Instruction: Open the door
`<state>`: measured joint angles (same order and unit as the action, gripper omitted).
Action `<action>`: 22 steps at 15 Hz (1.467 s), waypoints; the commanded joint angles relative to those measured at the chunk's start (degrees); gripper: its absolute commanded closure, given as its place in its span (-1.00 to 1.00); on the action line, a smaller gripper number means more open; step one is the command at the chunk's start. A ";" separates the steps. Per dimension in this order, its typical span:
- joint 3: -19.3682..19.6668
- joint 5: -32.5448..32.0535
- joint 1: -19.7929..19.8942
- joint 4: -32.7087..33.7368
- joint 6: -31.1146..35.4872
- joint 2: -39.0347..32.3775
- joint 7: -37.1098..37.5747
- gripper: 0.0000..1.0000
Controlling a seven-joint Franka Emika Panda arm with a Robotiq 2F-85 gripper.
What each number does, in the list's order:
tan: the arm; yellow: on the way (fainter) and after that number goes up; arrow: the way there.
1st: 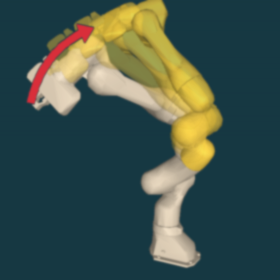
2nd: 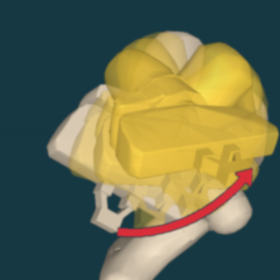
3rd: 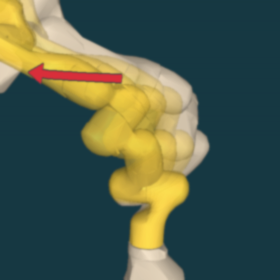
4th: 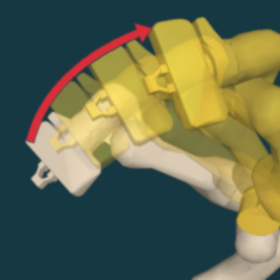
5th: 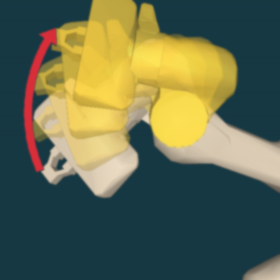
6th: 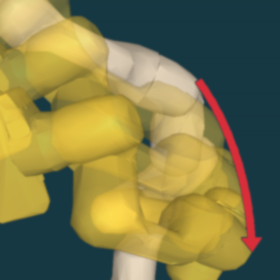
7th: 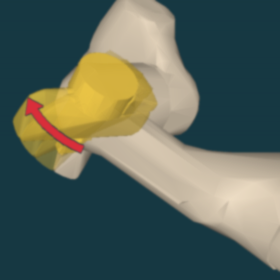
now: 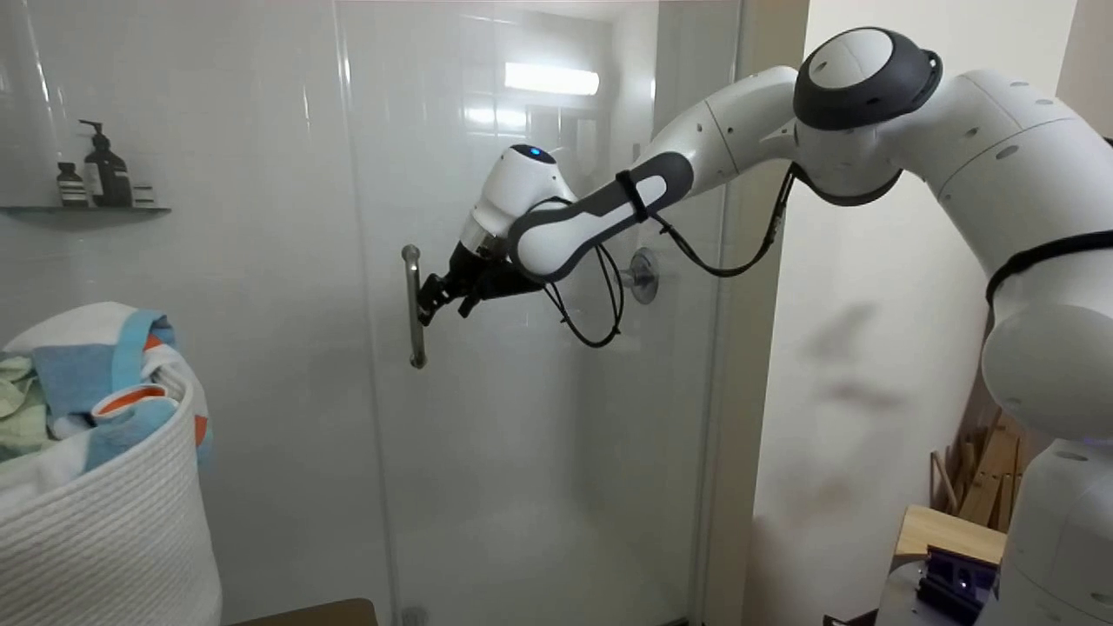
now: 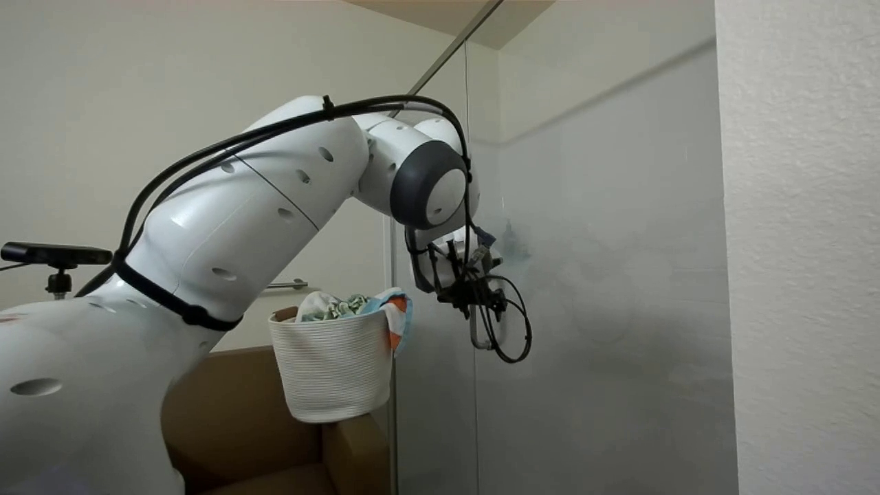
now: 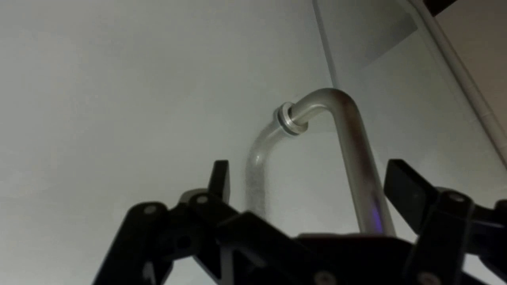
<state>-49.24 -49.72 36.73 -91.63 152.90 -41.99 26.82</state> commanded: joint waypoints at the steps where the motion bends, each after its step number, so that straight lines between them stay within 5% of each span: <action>1: 1.54 15.90 -0.09 -5.43 -1.84 7.78 -12.07 -1.00; 3: 6.17 25.20 -3.56 -5.49 -1.42 10.59 -18.25 -1.00; 5: 14.92 33.48 -9.85 -4.99 0.93 12.70 -23.88 -1.00; 9: 29.20 42.44 -21.48 -2.16 4.81 11.41 -30.62 -1.00; 15: 28.91 56.34 -24.78 4.87 0.51 4.44 -41.27 -1.00; 22: 28.68 58.78 -27.32 14.91 1.86 -2.30 -46.42 -1.00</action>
<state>-19.47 6.12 9.87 -82.59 153.82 -40.56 -13.86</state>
